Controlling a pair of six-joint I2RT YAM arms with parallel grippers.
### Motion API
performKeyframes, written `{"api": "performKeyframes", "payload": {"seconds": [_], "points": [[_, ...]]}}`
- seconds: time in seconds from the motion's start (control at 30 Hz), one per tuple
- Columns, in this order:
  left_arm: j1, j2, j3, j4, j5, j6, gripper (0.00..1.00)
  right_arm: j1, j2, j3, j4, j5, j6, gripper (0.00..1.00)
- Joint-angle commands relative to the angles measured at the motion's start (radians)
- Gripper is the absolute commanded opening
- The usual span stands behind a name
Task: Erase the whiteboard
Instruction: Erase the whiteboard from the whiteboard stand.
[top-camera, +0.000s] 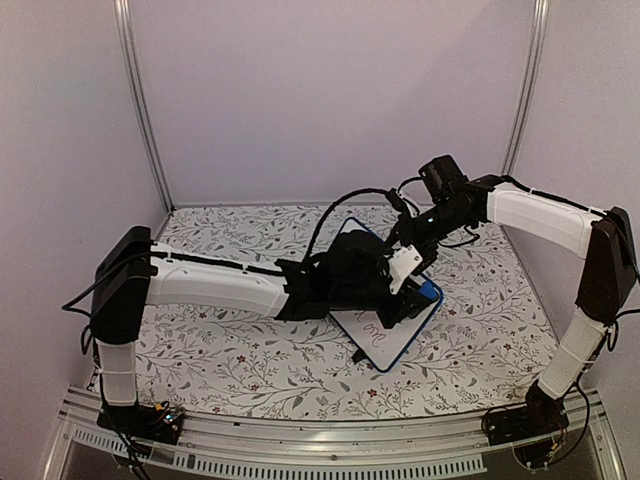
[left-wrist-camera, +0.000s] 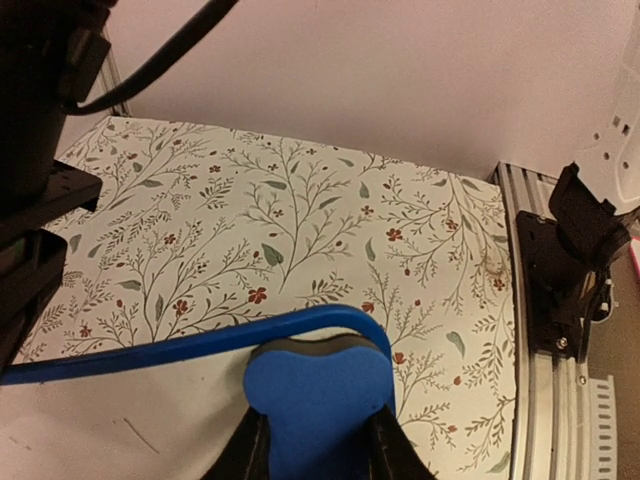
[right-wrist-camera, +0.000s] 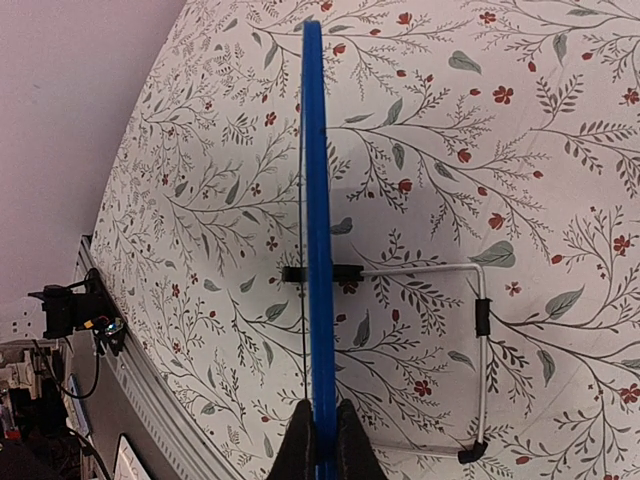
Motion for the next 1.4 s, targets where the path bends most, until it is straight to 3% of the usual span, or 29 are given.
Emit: {"api": "performKeyframes", "payload": {"seconds": [0.0,0.43,0.87,1.37], "points": [[0.033,0.048,0.018,-0.018,-0.015,0.008,0.00,0.048,0.030,-0.017,-0.029,-0.057,0.076,0.00],[0.040,0.003,-0.214,0.021,-0.012,-0.084,0.00,0.049,0.038,-0.017,-0.022,-0.062,0.077,0.00],[0.085,0.029,-0.106,-0.008,-0.045,-0.116,0.00,0.051,0.034,-0.016,-0.029,-0.057,0.076,0.00],[0.214,-0.100,-0.259,0.009,-0.140,-0.075,0.00,0.051,0.039,-0.003,-0.043,-0.054,0.063,0.00]]}}
